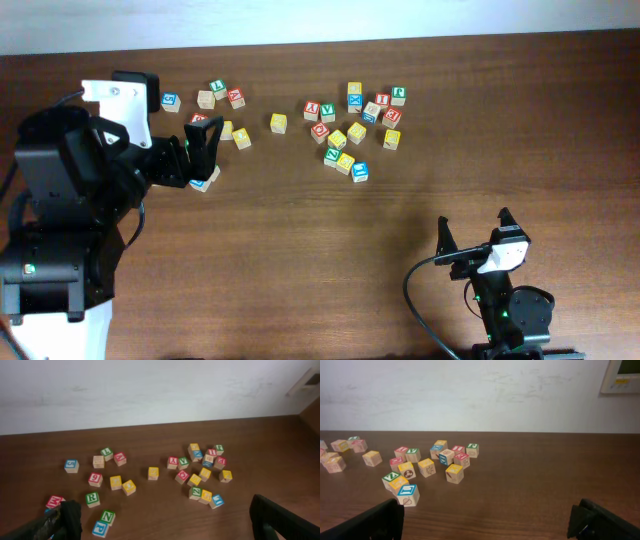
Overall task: Spell out RSS
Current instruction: 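Raise the left arm and move the left gripper over the left block cluster, then lower the left gripper and grasp the green R block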
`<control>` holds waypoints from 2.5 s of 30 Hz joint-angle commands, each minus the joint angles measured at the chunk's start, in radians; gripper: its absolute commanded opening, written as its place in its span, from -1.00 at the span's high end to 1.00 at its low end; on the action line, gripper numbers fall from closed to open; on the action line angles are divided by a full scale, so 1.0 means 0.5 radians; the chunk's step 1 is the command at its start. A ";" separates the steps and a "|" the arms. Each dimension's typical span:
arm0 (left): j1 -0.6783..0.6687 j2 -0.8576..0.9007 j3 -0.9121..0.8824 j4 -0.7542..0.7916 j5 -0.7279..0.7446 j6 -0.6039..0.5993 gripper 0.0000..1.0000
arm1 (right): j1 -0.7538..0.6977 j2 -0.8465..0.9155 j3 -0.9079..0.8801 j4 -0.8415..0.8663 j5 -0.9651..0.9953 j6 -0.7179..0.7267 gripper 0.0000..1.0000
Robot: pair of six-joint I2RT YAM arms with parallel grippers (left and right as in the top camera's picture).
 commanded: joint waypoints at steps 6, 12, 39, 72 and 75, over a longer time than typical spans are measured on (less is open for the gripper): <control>0.031 0.343 0.272 -0.436 -0.189 -0.058 -0.98 | -0.014 -0.018 -0.010 -0.011 0.009 0.008 -0.97; 0.034 0.665 0.272 -0.588 -0.488 -0.060 -0.98 | -0.014 -0.018 -0.010 -0.010 0.009 0.008 -0.97; 0.052 1.366 0.270 -0.063 -0.658 -0.176 -0.41 | -0.014 -0.018 -0.010 -0.010 0.009 0.008 -0.97; 0.109 2.014 0.270 0.329 -0.797 -0.212 -0.38 | -0.014 -0.018 -0.010 -0.010 0.009 0.008 -0.97; 0.137 2.029 0.270 0.340 -0.723 -0.092 -0.38 | -0.014 -0.018 -0.010 -0.011 0.009 0.008 -0.97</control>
